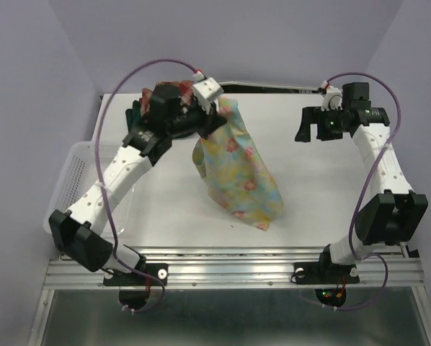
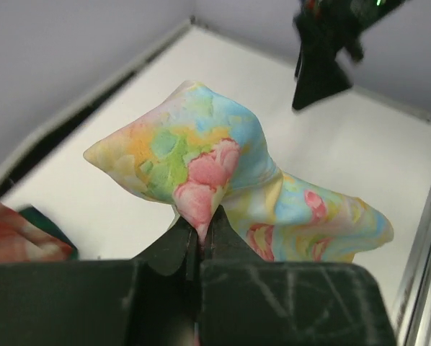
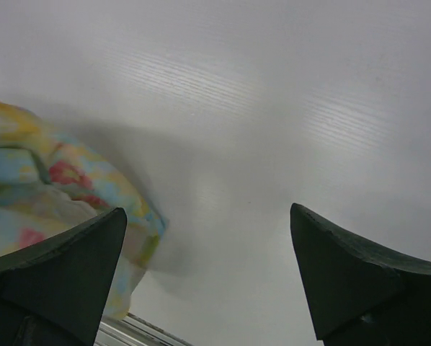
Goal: Fold and stack the skirts
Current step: Move the skirt to the center of the board
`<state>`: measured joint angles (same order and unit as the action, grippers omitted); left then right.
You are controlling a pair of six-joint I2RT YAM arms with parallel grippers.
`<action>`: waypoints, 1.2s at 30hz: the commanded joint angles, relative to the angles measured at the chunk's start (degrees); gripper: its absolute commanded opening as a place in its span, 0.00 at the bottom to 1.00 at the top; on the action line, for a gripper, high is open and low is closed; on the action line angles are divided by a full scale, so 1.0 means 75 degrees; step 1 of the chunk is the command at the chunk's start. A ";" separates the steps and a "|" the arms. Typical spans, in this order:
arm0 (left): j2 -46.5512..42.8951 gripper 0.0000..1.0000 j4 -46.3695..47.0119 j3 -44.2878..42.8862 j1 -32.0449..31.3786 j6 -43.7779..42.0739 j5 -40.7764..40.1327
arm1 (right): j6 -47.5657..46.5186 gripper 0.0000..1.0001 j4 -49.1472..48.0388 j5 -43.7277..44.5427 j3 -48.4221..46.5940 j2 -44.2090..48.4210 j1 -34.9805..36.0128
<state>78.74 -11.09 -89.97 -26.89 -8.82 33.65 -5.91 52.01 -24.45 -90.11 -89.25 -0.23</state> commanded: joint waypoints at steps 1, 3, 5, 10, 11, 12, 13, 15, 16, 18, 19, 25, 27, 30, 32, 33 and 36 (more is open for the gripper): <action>-0.0011 0.00 0.1057 0.1400 -0.1310 -0.0125 -0.2104 | -0.0512 1.00 0.0131 -0.0174 -0.0349 0.0299 -0.0718; 0.0257 0.00 0.1419 0.2010 -0.2057 0.0015 -0.3508 | -0.0722 1.00 0.0353 -0.0209 -0.0314 0.0275 -0.0883; 0.0562 0.00 0.1467 0.2199 -0.2517 0.0144 -0.4763 | -0.0828 1.00 0.0413 -0.0174 -0.0162 0.0310 -0.0989; 0.1781 0.00 0.1713 0.2106 -0.3665 0.0694 -0.5519 | -0.0981 1.00 0.0542 -0.0174 0.0096 0.0428 -0.1153; 0.1945 0.00 0.1713 0.2083 -0.3796 0.0719 -0.5344 | -0.0981 1.00 0.0554 -0.0186 0.0142 0.0428 -0.1153; 0.2248 0.00 0.1713 0.2059 -0.3901 0.0742 -0.5180 | -0.0993 1.00 0.0554 -0.0197 0.0224 0.0428 -0.1153; 0.2379 0.01 0.1713 0.2036 -0.3995 0.0754 -0.5027 | -0.0993 1.00 0.0554 -0.0209 0.0260 0.0428 -0.1223; 0.2626 0.19 0.1713 0.1965 -0.4160 0.0731 -0.4547 | -0.1016 1.00 0.0554 -0.0244 0.0400 0.0404 -0.1223; 0.2626 0.26 0.1748 0.1965 -0.4172 0.0731 -0.4371 | -0.1005 1.00 0.0554 -0.0291 0.0459 0.0393 -0.1223; 0.2440 0.46 0.1830 0.2012 -0.4183 0.0452 -0.3668 | -0.1016 1.00 0.0554 -0.0454 0.0588 0.0334 -0.1223; 0.2311 0.53 0.1877 0.2128 -0.4184 0.0345 -0.3318 | -0.1005 0.99 0.0589 -0.0548 0.0623 0.0299 -0.1223; 0.0706 0.72 0.1483 0.2435 -0.3799 -0.0220 -0.2451 | -0.1028 0.87 0.0929 -0.1740 0.0915 0.0006 -0.1223; 0.0284 0.68 0.1105 0.2562 -0.3223 0.0096 -0.1993 | -0.0923 0.82 0.0859 -0.2199 0.1126 0.0064 -0.1223; -0.0232 0.65 0.0743 0.3090 -0.1937 0.0018 -0.1884 | -0.0957 0.80 0.0671 -0.2354 0.1420 0.0193 -0.0896; -0.0291 0.65 -0.0147 0.3195 -0.1561 -0.0767 -0.1629 | -0.1156 0.80 0.0706 -0.2237 0.1525 0.0170 -0.0720; -0.0257 0.65 -0.0510 0.3219 -0.1373 -0.1059 -0.1442 | -0.1377 0.80 0.0787 -0.2144 0.1630 0.0158 -0.0511; -0.0163 0.65 -0.1356 0.3465 -0.0938 -0.1774 -0.1451 | -0.1613 0.76 0.0637 -0.1301 0.2004 0.0076 -0.0054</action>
<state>75.61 -9.61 -67.70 -35.00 -13.74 19.03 -14.76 57.49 -37.32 -77.28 -89.12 -4.21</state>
